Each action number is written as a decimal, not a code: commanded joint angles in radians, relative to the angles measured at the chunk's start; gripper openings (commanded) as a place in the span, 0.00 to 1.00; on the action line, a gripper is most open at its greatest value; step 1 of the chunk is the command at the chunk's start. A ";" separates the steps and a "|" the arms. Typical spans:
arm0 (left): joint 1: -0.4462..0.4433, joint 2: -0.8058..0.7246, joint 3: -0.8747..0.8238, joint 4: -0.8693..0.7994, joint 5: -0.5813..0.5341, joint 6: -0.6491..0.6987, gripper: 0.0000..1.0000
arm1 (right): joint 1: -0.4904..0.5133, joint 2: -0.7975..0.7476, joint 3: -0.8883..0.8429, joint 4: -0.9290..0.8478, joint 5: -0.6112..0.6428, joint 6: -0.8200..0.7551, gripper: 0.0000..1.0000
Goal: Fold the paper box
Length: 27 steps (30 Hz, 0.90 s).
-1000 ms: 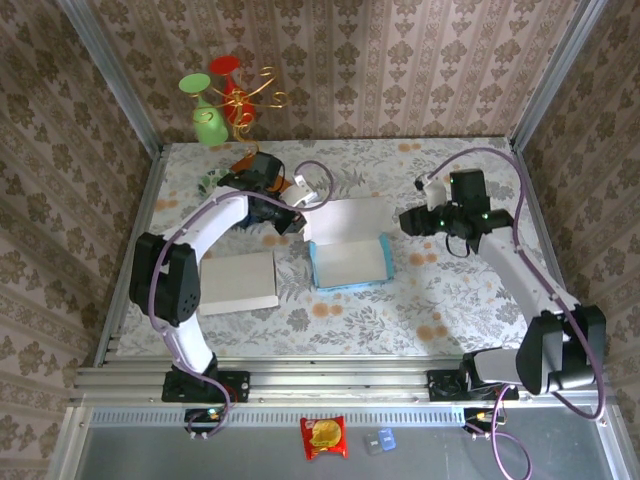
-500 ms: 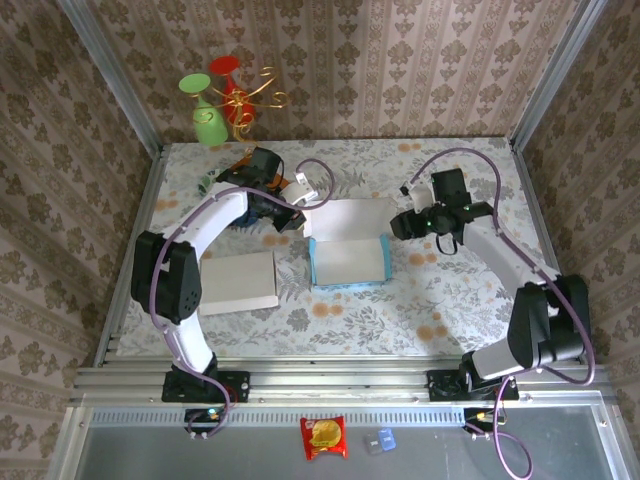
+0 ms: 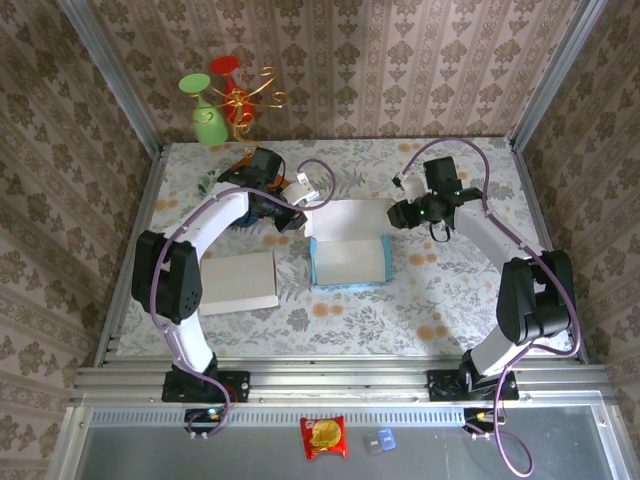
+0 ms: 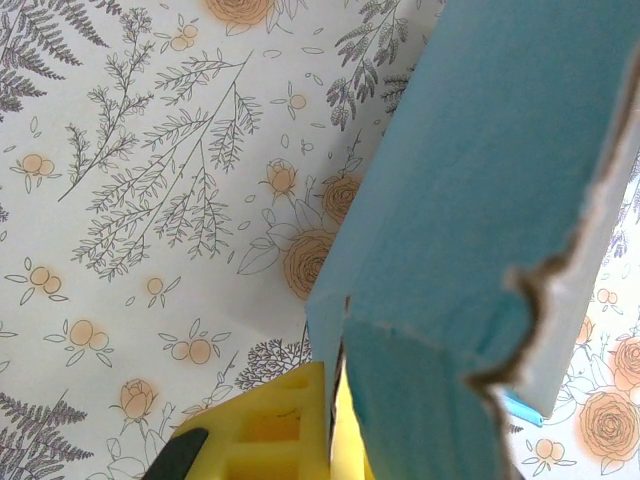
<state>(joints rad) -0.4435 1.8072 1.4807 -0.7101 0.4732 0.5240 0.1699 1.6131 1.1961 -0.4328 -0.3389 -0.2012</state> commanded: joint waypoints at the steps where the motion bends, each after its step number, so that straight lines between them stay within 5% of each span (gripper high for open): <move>1: -0.001 0.027 0.027 0.005 0.007 -0.007 0.00 | 0.007 0.018 0.037 -0.029 -0.022 -0.009 0.30; 20: -0.007 0.030 0.018 0.072 -0.003 -0.137 0.00 | 0.040 0.038 0.055 -0.026 0.073 0.060 0.06; 27: -0.061 0.034 0.027 0.122 -0.143 -0.313 0.00 | 0.072 -0.001 0.035 0.023 0.165 0.177 0.00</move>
<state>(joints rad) -0.4747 1.8336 1.4807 -0.6262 0.3908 0.3210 0.2283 1.6424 1.2251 -0.4309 -0.2348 -0.0971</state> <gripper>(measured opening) 0.063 0.064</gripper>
